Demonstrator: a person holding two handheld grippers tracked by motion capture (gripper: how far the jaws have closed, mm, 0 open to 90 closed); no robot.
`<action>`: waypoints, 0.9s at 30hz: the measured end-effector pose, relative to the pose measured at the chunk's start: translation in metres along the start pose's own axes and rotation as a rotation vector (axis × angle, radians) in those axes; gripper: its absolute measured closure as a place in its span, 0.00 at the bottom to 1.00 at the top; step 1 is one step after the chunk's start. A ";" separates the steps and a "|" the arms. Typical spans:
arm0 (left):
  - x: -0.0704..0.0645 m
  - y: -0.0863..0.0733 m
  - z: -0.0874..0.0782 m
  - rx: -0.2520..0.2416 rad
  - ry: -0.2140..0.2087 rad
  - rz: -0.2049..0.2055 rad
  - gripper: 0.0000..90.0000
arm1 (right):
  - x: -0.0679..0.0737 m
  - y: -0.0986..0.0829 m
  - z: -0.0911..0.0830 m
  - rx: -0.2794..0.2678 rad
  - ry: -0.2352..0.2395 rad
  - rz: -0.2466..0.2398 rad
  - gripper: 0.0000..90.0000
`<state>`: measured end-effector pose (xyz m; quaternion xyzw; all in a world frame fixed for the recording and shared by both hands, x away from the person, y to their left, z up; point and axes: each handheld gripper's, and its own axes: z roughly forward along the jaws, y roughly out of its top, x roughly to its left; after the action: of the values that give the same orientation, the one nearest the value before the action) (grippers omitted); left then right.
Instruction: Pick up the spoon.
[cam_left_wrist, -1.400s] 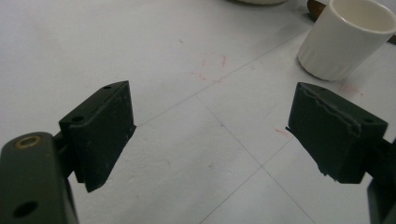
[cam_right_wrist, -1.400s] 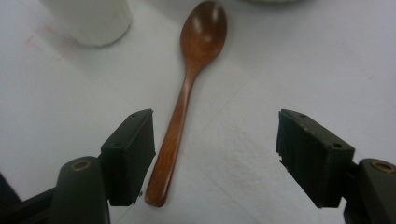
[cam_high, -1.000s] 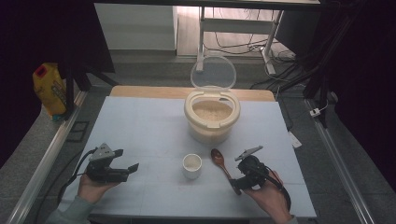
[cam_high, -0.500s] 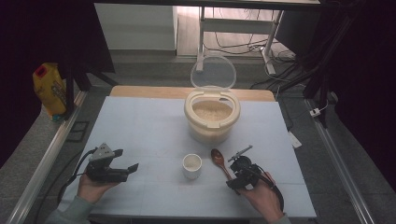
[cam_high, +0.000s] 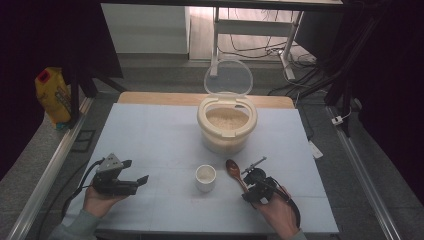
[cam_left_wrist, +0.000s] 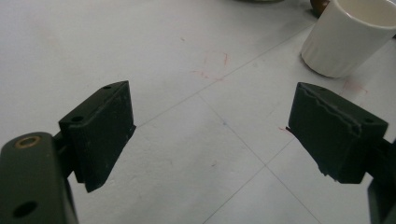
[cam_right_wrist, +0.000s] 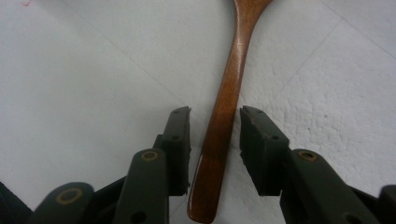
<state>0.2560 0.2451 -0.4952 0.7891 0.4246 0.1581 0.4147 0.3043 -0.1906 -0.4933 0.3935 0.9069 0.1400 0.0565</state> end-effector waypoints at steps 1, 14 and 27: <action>0.000 0.000 0.000 0.000 0.000 0.000 0.15 | 0.000 0.000 0.001 0.003 -0.002 -0.002 0.73; 0.000 0.000 0.000 0.003 0.003 0.006 0.15 | 0.000 0.002 0.003 0.010 -0.035 0.038 0.86; -0.001 -0.001 -0.001 0.001 0.005 0.012 0.16 | 0.000 0.000 -0.002 -0.011 -0.057 0.002 0.87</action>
<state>0.2546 0.2454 -0.4953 0.7915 0.4210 0.1622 0.4124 0.3044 -0.1910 -0.4913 0.3979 0.9037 0.1338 0.0844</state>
